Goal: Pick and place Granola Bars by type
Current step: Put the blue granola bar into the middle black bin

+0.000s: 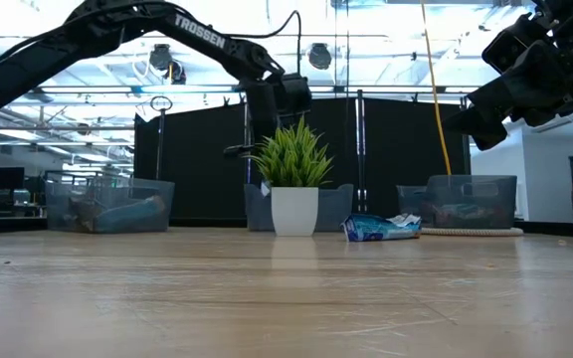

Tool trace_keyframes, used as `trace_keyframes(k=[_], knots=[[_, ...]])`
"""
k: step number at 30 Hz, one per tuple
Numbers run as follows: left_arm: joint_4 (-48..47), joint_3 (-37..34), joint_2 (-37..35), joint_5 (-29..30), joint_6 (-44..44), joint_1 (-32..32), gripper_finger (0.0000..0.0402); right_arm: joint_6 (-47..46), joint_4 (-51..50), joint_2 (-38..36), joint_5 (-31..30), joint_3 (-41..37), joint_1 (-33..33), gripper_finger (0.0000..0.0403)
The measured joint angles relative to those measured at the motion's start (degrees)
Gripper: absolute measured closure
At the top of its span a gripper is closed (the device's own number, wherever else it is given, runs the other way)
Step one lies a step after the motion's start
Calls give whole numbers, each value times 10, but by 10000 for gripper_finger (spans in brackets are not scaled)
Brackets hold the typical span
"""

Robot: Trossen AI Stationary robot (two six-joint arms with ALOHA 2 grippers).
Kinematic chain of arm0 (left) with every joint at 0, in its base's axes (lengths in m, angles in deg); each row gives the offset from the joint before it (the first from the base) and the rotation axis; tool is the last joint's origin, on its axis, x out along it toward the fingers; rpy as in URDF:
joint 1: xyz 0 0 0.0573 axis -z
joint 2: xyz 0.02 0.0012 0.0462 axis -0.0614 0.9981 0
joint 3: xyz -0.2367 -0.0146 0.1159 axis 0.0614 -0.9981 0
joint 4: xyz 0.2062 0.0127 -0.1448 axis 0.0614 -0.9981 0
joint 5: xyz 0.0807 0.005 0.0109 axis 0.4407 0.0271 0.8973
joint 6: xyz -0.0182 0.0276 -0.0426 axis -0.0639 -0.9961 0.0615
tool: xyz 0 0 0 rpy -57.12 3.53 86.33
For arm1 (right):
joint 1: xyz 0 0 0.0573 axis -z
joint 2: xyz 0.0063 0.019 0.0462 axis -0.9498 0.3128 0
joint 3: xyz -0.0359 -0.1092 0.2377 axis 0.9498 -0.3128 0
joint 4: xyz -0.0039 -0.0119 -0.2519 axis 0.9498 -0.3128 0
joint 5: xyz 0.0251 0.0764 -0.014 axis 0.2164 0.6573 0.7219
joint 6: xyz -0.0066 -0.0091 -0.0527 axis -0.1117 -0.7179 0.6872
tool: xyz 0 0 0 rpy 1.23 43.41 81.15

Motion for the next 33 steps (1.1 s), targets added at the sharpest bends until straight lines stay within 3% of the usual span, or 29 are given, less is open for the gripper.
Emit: trace_keyframes(k=[14,33], knots=[[5,-40,13,17,9,10,380,0,0,0,0,0,0,165],[5,-45,3,14,-17,15,212,0,0,0,0,0,0,165]])
